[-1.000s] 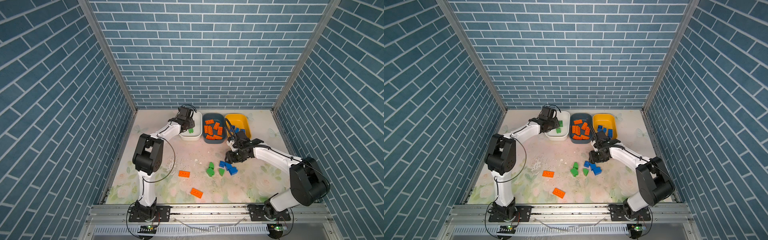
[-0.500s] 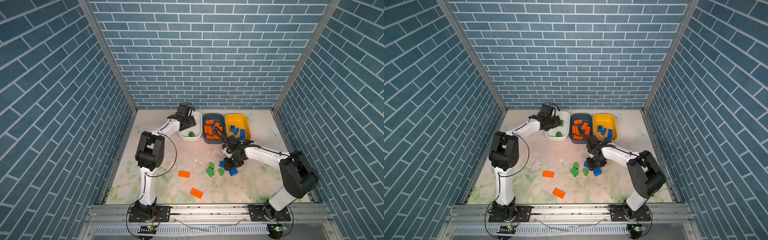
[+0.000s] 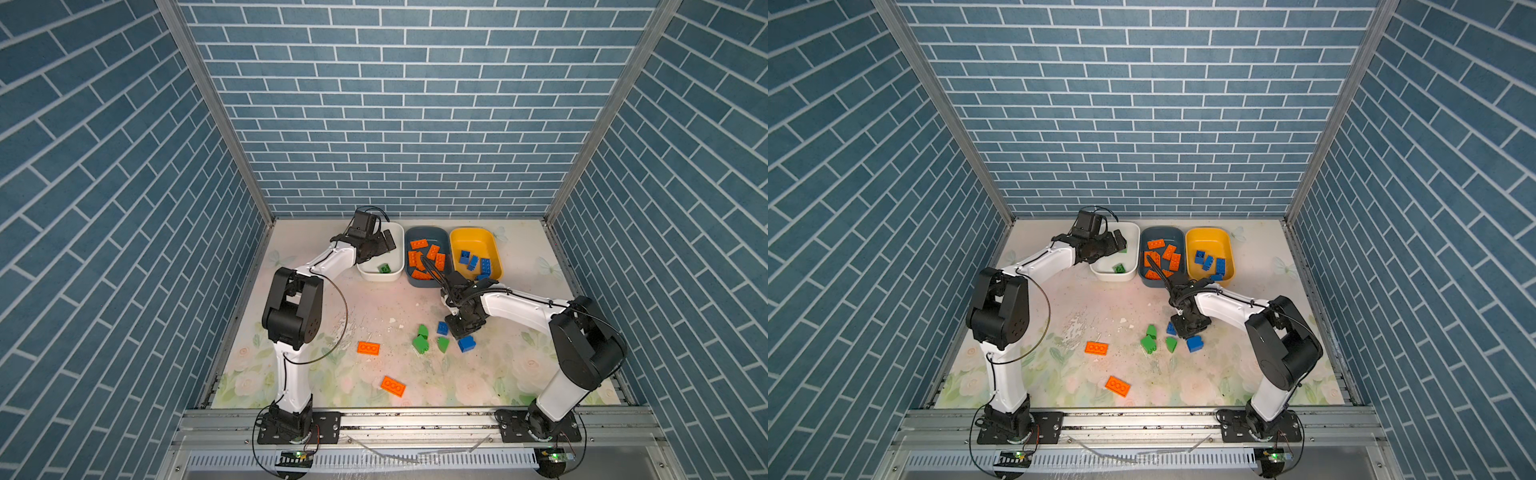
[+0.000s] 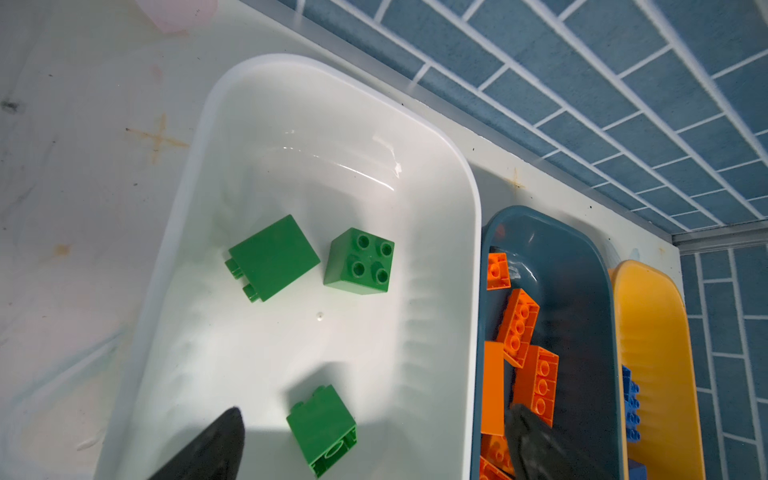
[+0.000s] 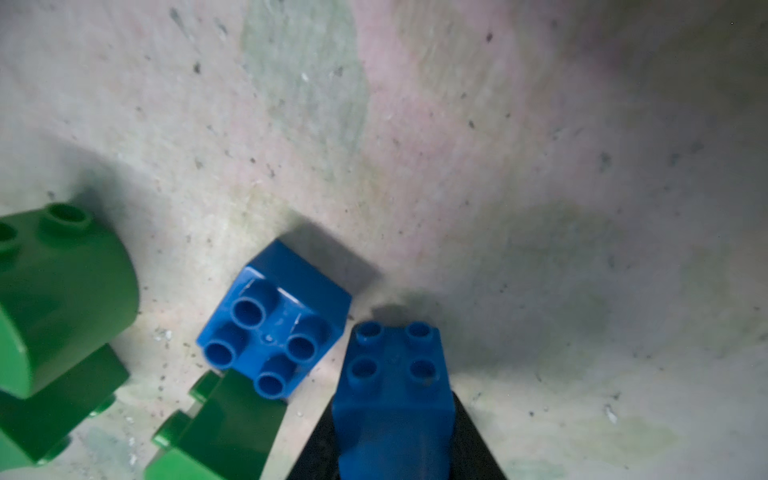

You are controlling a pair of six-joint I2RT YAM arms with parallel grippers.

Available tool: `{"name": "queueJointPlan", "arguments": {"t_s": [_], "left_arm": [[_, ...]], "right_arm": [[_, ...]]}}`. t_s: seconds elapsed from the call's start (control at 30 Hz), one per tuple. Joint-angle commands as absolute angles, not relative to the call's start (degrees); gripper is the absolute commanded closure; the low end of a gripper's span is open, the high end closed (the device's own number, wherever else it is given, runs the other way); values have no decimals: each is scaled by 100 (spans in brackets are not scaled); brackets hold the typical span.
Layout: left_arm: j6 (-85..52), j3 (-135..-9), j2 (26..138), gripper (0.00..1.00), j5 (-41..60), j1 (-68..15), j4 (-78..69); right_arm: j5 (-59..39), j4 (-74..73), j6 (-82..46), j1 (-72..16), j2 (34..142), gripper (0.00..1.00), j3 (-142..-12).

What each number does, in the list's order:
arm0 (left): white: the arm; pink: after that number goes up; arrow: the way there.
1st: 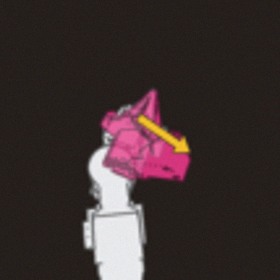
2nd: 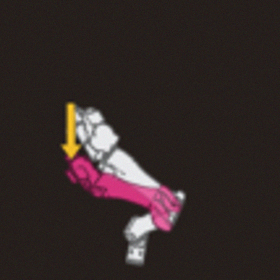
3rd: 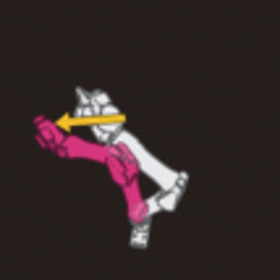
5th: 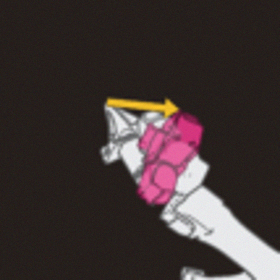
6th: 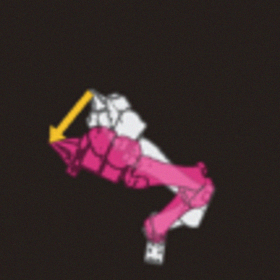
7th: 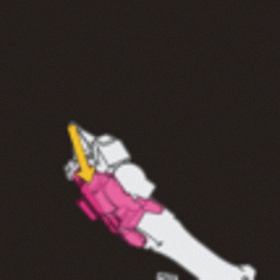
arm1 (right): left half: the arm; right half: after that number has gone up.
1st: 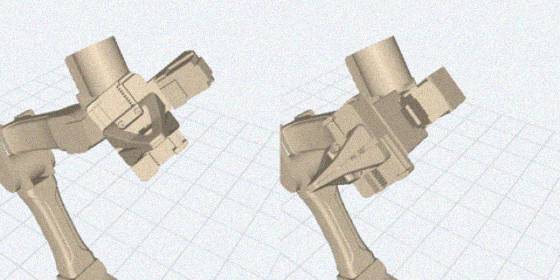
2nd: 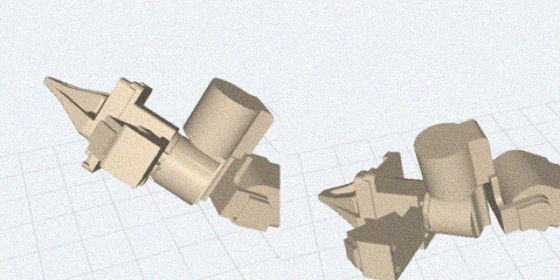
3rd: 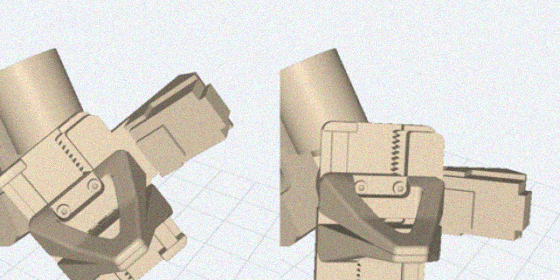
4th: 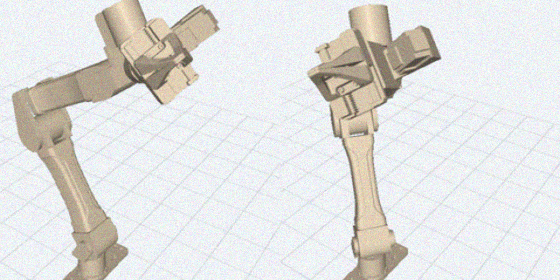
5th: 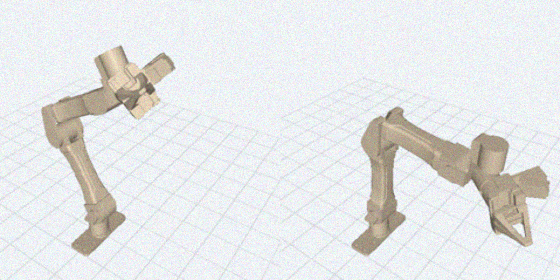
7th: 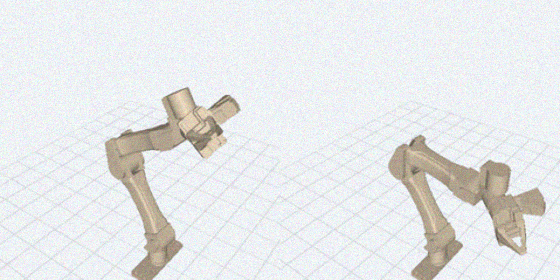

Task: Sort the legos into containers by color
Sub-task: 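Lower the right gripper onto a blue 2x2 brick and grasp it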

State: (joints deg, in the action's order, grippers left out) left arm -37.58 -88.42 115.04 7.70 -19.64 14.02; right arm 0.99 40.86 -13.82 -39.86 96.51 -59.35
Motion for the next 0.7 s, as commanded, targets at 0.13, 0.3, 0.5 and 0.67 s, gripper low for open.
{"name": "queueJointPlan", "arguments": {"t_s": [0.13,0.3,0.5,0.67], "left_arm": [[-3946,-8327,11082,1,1087,-1977,716],[-4041,-8150,10986,1,1160,-1977,603],[-4258,-8238,10935,1,782,-1977,1096],[-4260,-8120,10744,1,673,-1978,949]], "right_arm": [[946,3692,-1346,-3995,8796,77,-5721],[859,3040,-1472,-3892,8314,80,-5458],[440,2154,-1932,-3223,7769,80,-5186],[246,1899,-1767,-2722,7840,80,-5556]]}}
